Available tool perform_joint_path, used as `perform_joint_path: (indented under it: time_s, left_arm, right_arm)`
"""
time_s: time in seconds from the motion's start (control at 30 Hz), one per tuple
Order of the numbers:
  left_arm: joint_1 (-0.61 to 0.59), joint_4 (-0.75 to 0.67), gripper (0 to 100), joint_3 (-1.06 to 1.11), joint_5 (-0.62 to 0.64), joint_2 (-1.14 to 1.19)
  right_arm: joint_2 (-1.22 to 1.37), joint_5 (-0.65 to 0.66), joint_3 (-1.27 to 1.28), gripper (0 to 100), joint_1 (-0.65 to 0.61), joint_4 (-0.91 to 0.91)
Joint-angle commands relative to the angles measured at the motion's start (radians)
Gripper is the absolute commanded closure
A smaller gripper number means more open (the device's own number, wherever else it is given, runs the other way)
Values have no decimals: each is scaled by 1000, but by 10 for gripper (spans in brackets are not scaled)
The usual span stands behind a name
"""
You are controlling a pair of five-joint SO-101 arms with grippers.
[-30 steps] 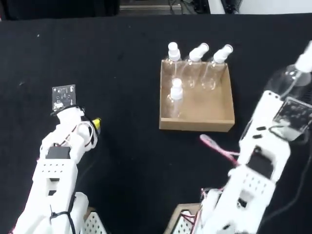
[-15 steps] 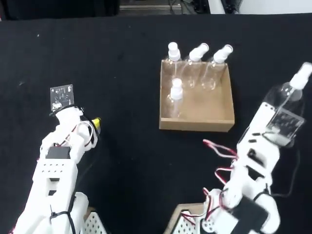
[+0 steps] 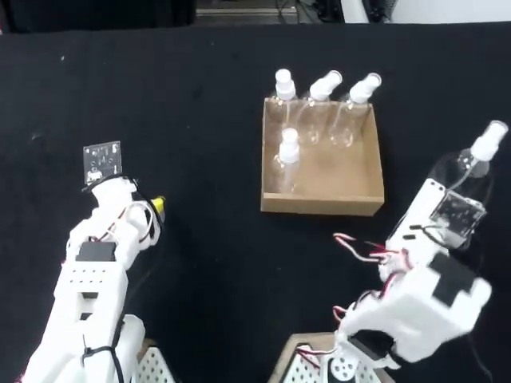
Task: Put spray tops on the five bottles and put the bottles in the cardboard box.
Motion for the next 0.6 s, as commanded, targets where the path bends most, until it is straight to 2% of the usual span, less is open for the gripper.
perform_joint_path:
  time_s: [0.0, 0.07, 0.27, 0.4, 0.57]
  left_arm:
    - [12, -18, 809, -12, 9, -9]
    - [12, -18, 809, -13, 9, -9]
    - [8, -18, 809, -13, 9, -9]
    - [10, -20, 809, -16, 9, -9]
    - [10, -20, 809, -18, 9, -9]
  right_arm:
    - [140, -2, -64, 988, 25, -227]
    - [236, -2, -81, 988, 25, -311]
    - [417, -3, -189, 988, 72, -313]
    - [446, -69, -220, 988, 107, -313]
    - [452, -78, -216, 988, 112, -313]
